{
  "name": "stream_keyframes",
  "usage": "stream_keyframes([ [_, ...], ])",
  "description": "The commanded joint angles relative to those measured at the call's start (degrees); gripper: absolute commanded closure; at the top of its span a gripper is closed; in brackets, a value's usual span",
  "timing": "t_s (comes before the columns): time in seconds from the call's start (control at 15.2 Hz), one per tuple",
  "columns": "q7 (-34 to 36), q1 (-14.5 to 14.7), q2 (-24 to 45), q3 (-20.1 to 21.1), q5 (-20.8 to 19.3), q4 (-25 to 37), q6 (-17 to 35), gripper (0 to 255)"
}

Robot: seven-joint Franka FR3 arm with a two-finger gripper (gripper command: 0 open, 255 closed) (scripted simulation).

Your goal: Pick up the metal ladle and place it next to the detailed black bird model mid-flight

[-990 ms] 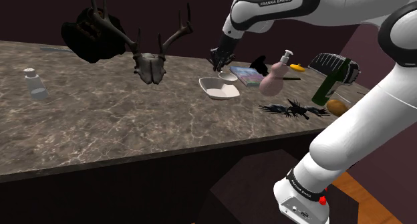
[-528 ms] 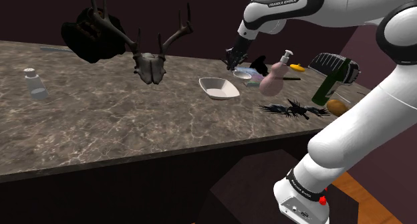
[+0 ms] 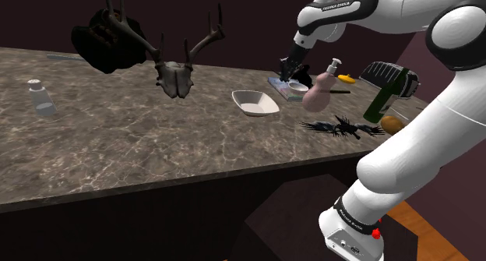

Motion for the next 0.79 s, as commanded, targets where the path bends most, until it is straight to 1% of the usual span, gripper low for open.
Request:
stream_keyframes([
  [0.0,-0.8,-0.3,0.6,-0.3,0.1,-0.4,0.9,255],
  [0.73,-1.8,-0.2,3.2,-0.3,0.7,-6.1,9.2,255],
])
